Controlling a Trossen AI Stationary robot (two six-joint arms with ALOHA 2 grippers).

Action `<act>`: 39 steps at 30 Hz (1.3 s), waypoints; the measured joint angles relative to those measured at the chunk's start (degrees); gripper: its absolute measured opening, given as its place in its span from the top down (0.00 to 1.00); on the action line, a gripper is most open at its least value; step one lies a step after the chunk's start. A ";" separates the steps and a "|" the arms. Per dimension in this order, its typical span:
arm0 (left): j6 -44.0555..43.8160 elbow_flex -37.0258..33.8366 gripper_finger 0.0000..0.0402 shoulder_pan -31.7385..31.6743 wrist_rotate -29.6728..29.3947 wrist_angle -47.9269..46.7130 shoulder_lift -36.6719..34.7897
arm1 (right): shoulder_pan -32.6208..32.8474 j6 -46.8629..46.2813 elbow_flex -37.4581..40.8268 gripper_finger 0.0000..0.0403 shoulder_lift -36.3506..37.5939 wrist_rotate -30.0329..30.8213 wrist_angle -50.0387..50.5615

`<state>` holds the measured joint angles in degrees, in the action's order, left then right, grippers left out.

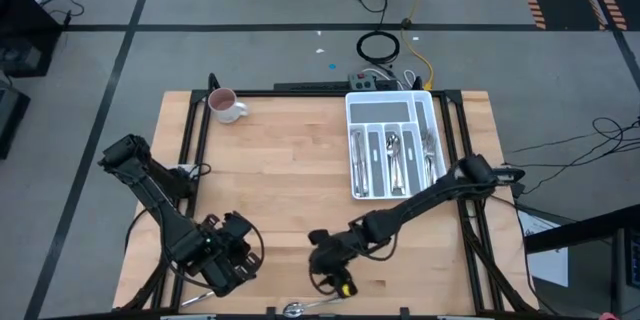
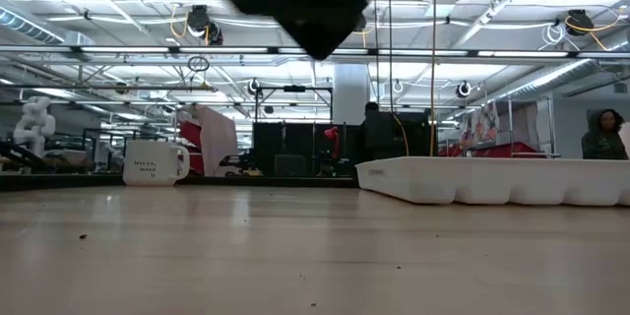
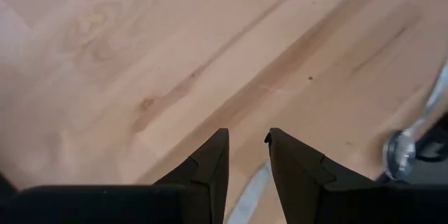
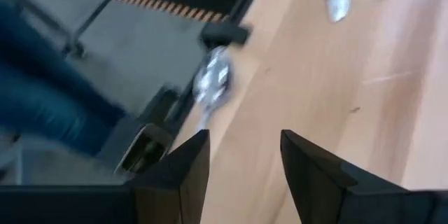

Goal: Sort silverware
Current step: Put the spoon in the middle section of the silverware tray

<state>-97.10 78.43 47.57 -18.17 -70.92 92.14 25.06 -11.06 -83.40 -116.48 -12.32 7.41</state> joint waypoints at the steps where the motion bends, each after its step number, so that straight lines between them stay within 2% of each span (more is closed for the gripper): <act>1: -0.08 0.00 0.73 -0.02 0.00 0.61 0.00 | -0.39 -1.44 -0.04 0.59 -0.61 0.48 -2.22; 5: -1.36 0.00 0.73 0.02 0.01 4.73 0.00 | -1.18 -5.62 -3.76 0.59 -4.25 1.26 -4.38; 10: -1.55 0.00 0.73 0.02 -0.43 5.21 0.00 | -0.30 -5.13 -11.84 0.59 -10.42 1.84 -2.69; 18: -1.39 0.00 0.73 0.02 -0.52 -0.98 -0.04 | 0.73 -0.61 -27.92 0.59 -21.11 1.48 10.22; 23: -1.23 0.00 0.73 0.13 -0.55 -1.83 -0.04 | 1.39 1.21 -36.93 0.59 -26.25 -2.23 16.60; 27: -1.10 0.00 0.73 0.20 -0.55 -1.94 -0.04 | 1.27 2.78 -38.62 0.59 -27.22 -4.00 17.30; 39: -1.03 -0.02 0.73 0.20 -1.49 -2.16 -0.04 | 1.25 5.08 -38.82 0.59 -27.72 -4.33 15.82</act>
<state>-98.13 78.41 47.77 -19.67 -73.08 92.09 26.32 -5.98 -122.21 -144.20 -16.64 23.23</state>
